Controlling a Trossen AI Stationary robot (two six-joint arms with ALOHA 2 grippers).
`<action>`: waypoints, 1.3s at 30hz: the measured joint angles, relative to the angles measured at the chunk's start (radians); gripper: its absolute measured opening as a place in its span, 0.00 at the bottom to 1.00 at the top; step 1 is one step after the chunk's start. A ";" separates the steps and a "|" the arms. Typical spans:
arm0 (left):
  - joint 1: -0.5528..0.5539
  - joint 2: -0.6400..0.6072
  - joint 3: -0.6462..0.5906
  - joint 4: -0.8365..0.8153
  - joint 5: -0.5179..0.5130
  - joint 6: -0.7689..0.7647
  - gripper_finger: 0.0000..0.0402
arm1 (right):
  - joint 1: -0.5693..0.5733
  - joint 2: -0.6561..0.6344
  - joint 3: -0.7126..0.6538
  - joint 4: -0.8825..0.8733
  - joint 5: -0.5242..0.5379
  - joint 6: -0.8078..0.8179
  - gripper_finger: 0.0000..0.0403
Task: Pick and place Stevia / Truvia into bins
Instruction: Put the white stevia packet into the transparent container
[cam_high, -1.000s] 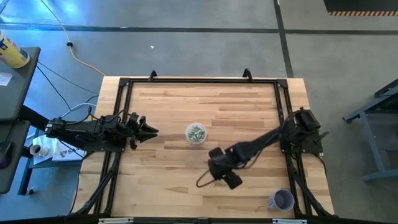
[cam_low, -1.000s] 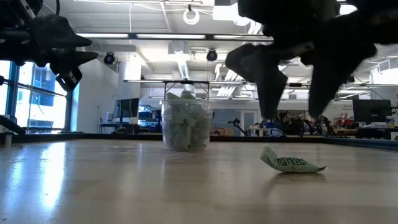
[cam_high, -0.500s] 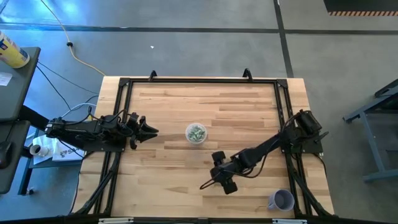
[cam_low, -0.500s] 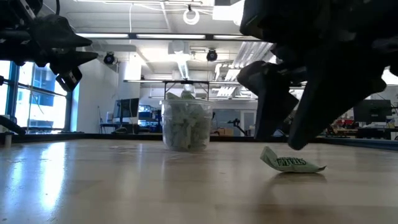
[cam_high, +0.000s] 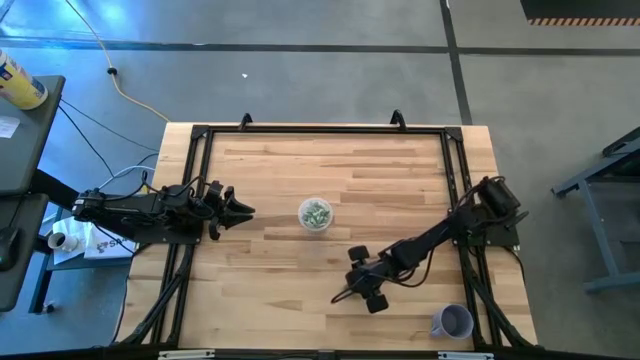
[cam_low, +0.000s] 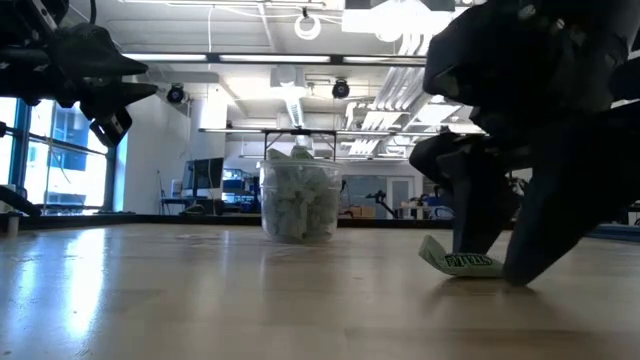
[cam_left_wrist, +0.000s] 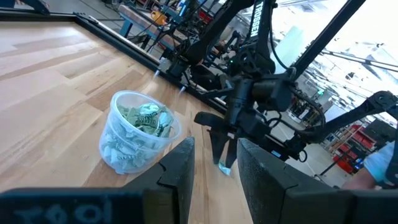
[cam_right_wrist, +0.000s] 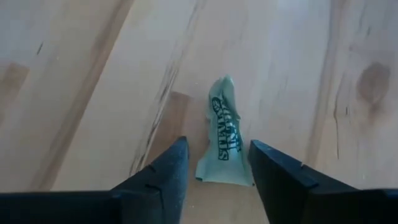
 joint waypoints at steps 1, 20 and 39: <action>0.000 0.000 0.000 0.000 0.000 0.000 0.39 | -0.003 -0.001 -0.009 0.005 0.000 0.013 0.39; 0.000 0.000 0.000 0.000 0.000 0.000 0.39 | -0.264 0.000 0.332 -0.148 0.020 -0.124 0.02; 0.000 0.000 0.000 0.000 0.000 0.000 0.39 | -0.537 0.064 0.537 -0.509 -0.025 -0.334 0.01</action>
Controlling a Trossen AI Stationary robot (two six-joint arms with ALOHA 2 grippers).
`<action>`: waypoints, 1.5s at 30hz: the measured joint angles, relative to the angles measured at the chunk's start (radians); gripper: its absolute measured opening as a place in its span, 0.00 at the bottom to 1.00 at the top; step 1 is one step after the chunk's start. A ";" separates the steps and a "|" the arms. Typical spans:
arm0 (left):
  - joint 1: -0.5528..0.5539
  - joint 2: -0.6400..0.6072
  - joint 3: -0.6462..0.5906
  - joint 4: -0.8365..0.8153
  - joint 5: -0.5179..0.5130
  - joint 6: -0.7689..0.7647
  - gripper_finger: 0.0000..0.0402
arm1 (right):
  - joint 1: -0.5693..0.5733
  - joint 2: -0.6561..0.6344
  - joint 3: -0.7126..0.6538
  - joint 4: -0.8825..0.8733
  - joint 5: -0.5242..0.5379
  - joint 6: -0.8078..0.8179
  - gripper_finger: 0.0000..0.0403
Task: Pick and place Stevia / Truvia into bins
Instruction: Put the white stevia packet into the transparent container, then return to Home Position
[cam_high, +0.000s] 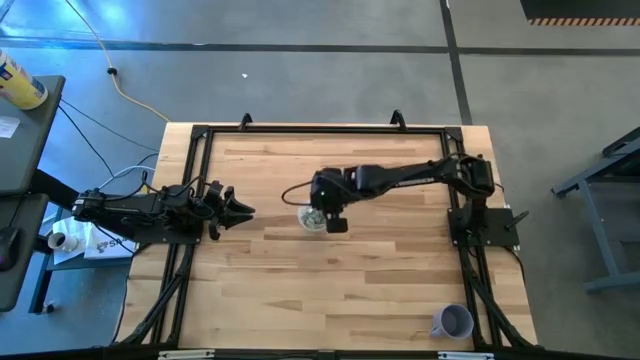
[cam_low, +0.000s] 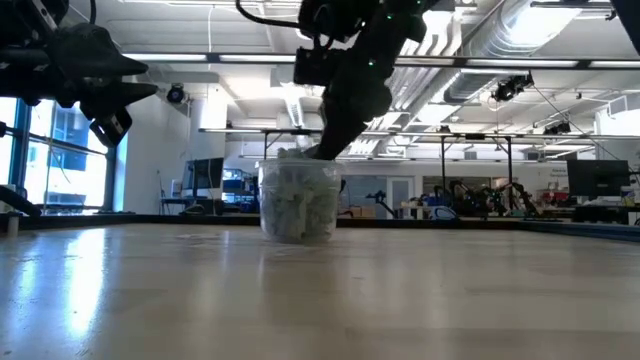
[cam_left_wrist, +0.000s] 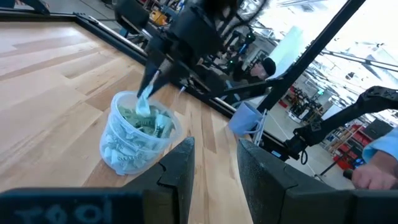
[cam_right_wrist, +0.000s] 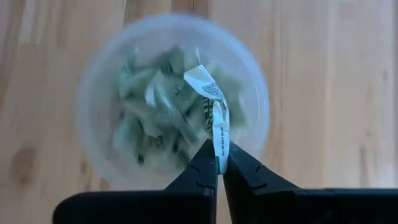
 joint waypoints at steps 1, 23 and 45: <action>0.000 0.000 0.000 0.000 0.000 0.000 0.39 | 0.011 0.006 0.000 0.021 0.014 0.000 0.01; 0.000 0.000 0.000 0.000 0.000 0.000 0.39 | 0.047 0.019 0.001 0.002 0.185 -0.196 0.20; 0.000 0.000 0.000 0.000 0.000 0.000 0.39 | 0.094 -0.641 -0.277 -0.231 0.248 0.213 0.37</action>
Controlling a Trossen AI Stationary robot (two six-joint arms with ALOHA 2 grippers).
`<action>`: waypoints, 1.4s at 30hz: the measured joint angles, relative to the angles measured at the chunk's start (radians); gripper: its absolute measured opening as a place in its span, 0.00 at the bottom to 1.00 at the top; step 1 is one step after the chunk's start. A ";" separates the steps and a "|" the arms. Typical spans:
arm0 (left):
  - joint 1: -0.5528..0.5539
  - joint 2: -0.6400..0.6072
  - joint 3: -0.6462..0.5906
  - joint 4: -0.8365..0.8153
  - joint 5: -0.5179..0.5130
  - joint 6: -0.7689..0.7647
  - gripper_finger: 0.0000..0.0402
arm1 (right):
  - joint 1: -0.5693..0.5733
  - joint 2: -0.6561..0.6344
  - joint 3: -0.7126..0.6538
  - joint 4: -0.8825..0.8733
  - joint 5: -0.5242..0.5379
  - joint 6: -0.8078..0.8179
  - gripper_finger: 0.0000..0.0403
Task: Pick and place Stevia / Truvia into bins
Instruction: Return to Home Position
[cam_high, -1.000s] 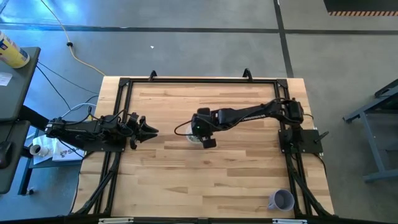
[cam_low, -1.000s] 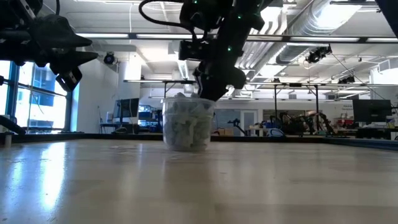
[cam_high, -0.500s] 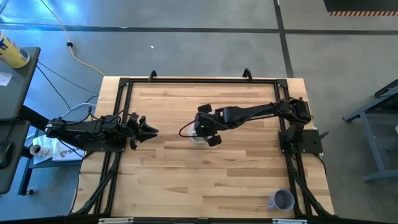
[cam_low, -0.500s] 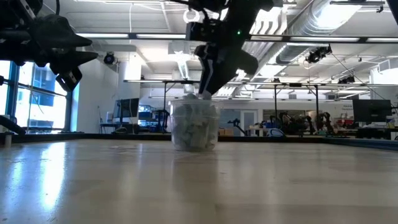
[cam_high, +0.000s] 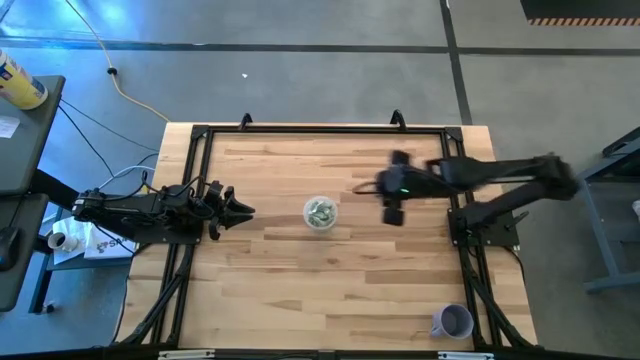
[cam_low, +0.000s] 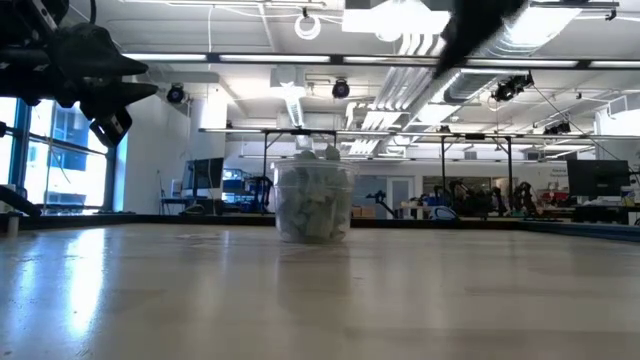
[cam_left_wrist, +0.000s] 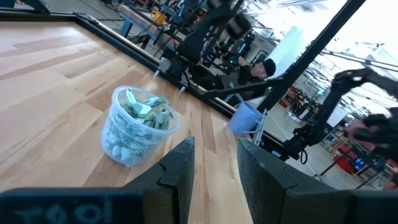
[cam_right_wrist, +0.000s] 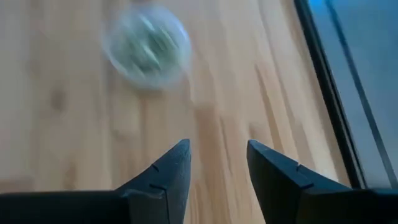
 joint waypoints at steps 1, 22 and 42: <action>0.000 0.000 0.000 0.000 0.000 0.000 0.39 | 0.009 -0.064 -0.074 -0.004 0.032 0.045 0.37; 0.000 0.000 0.000 0.000 0.000 0.000 0.39 | 0.066 -0.888 -0.871 0.476 -0.041 0.440 0.37; 0.000 0.000 0.000 0.000 0.000 0.000 0.39 | -0.002 -1.107 -1.188 0.949 -0.211 0.257 0.38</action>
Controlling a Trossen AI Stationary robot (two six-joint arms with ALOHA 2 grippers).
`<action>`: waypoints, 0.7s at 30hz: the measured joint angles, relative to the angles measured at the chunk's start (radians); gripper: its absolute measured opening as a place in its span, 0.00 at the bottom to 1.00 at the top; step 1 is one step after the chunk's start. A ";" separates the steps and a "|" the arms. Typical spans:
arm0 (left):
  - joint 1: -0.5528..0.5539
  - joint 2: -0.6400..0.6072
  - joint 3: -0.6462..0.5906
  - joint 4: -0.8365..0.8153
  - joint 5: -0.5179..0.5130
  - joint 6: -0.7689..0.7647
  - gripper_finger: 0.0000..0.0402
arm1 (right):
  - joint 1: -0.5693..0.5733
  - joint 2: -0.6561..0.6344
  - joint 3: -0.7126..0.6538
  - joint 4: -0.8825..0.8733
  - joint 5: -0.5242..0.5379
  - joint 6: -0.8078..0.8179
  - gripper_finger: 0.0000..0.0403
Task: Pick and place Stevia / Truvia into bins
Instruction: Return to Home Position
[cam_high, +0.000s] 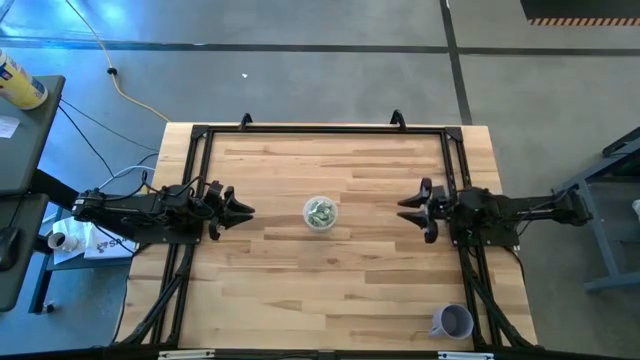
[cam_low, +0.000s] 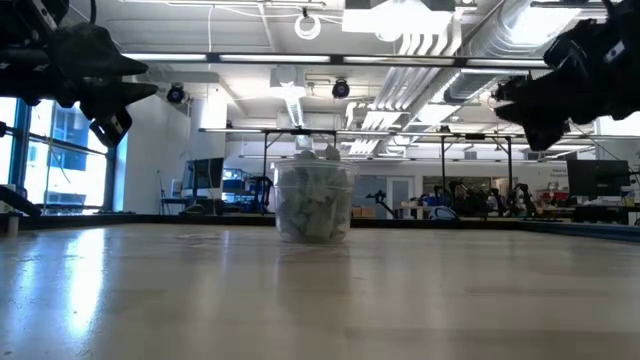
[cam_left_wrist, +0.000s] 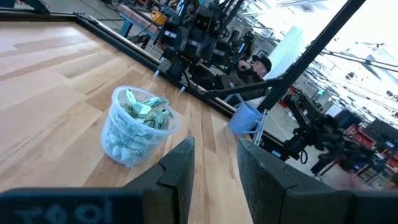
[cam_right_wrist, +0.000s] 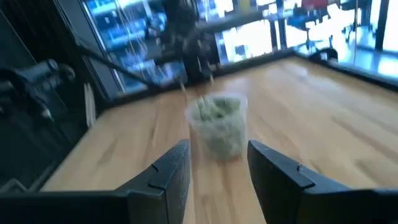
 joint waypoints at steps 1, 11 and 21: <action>0.000 0.000 0.000 0.000 0.000 0.000 0.39 | 0.000 0.000 -0.001 -0.023 0.000 0.000 0.38; 0.000 0.000 0.000 0.000 0.000 0.000 0.39 | 0.000 0.011 -0.005 -0.077 -0.018 0.000 0.38; 0.000 0.000 0.000 0.000 0.000 0.000 0.39 | 0.000 0.011 -0.005 -0.080 -0.018 0.000 0.38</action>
